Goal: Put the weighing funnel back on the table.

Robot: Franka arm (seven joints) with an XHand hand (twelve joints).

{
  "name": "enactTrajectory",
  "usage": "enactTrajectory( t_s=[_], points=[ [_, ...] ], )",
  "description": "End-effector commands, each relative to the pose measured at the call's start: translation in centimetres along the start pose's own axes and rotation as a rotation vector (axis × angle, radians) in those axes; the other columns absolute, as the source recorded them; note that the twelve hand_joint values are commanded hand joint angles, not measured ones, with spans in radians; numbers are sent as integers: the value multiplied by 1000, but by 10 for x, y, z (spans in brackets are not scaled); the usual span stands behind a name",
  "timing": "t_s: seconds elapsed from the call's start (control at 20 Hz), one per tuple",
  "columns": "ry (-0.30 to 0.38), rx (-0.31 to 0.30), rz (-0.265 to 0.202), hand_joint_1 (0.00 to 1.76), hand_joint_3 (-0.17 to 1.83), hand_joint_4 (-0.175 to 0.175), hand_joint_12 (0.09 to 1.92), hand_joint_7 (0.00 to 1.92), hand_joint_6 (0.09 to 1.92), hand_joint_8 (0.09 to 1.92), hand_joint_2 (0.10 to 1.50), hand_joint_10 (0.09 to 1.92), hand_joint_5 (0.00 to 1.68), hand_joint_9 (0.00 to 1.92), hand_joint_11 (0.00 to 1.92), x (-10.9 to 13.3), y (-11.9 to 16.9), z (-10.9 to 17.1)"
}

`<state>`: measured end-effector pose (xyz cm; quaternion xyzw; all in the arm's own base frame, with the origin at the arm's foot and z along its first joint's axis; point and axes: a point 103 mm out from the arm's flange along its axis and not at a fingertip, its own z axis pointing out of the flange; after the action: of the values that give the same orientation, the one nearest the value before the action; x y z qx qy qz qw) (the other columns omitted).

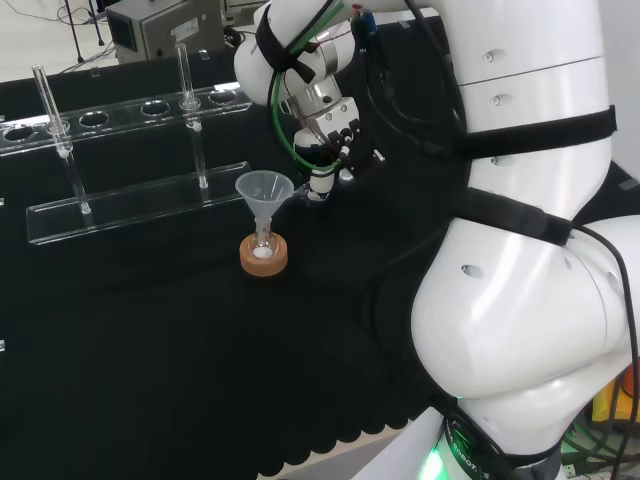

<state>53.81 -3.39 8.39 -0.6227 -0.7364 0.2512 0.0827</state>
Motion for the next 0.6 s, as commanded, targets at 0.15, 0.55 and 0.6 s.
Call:
enactTrajectory(
  t_s=[0.15, 0.55, 0.6],
  points=[
    [7, 6, 4, 1112, 706, 175, 907, 921, 792, 553, 655, 87, 1219, 1312, 1056, -2, 2, 0],
    [8, 3, 20, 1014, 218, 113, 954, 650, 843, 667, 927, 87, 999, 1179, 965, 4, -2, -2],
    [11, 0, 18, 973, 214, 56, 989, 580, 813, 675, 904, 87, 872, 1122, 893, 4, -3, -2]
  ],
)
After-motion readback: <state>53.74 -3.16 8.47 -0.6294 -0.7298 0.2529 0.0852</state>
